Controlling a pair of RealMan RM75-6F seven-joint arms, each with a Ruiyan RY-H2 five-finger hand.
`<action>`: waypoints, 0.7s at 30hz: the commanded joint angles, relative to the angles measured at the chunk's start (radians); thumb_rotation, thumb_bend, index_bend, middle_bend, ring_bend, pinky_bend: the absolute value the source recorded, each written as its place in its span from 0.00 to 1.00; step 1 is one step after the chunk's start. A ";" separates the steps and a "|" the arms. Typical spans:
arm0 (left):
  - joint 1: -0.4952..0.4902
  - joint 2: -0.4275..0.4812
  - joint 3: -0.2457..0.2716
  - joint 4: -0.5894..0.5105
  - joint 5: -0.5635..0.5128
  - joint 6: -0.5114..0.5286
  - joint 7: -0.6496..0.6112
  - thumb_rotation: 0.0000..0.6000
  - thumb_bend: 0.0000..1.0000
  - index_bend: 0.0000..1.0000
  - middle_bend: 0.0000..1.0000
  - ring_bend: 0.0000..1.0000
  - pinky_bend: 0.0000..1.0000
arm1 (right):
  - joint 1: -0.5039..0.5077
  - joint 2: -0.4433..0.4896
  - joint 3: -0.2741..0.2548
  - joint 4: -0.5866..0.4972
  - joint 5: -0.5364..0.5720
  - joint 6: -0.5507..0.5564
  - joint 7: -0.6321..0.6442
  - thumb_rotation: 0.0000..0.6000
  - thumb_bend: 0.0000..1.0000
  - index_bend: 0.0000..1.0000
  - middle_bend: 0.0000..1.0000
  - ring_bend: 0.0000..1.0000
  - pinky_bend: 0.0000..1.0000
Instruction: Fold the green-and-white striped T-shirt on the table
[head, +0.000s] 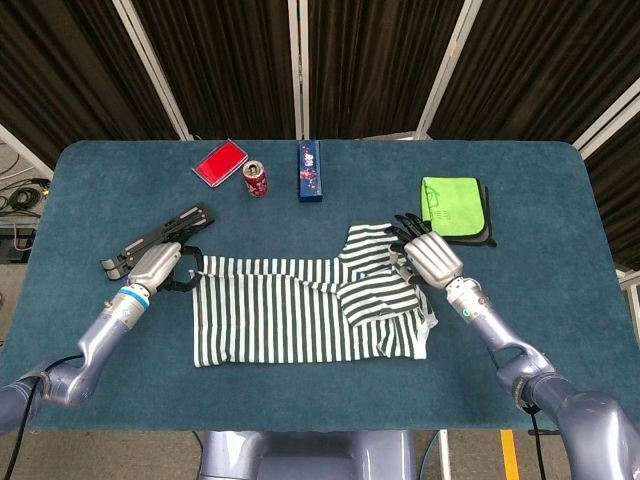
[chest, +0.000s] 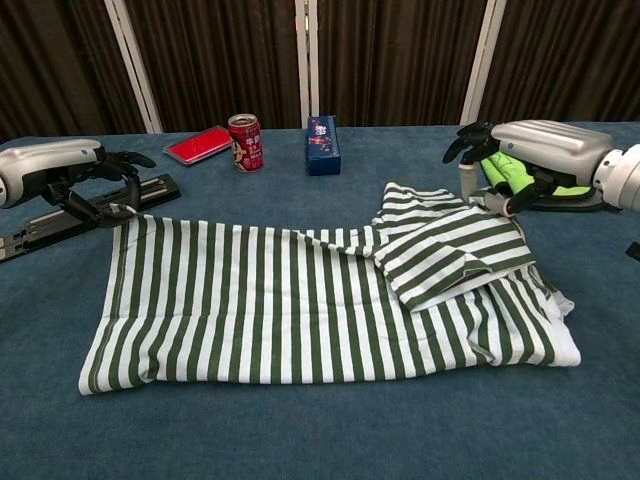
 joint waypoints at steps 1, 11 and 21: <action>-0.016 -0.032 -0.011 0.063 -0.006 -0.040 -0.045 1.00 0.60 0.75 0.00 0.00 0.00 | 0.012 -0.040 -0.009 0.079 0.009 -0.032 0.059 1.00 0.46 0.72 0.20 0.00 0.01; -0.052 -0.095 -0.029 0.183 -0.020 -0.109 -0.074 1.00 0.60 0.73 0.00 0.00 0.00 | 0.035 -0.129 -0.025 0.262 0.019 -0.075 0.122 1.00 0.45 0.72 0.20 0.00 0.01; -0.075 -0.135 -0.033 0.248 -0.013 -0.146 -0.084 1.00 0.60 0.72 0.00 0.00 0.00 | 0.041 -0.166 -0.038 0.333 0.028 -0.106 0.153 1.00 0.45 0.72 0.20 0.00 0.01</action>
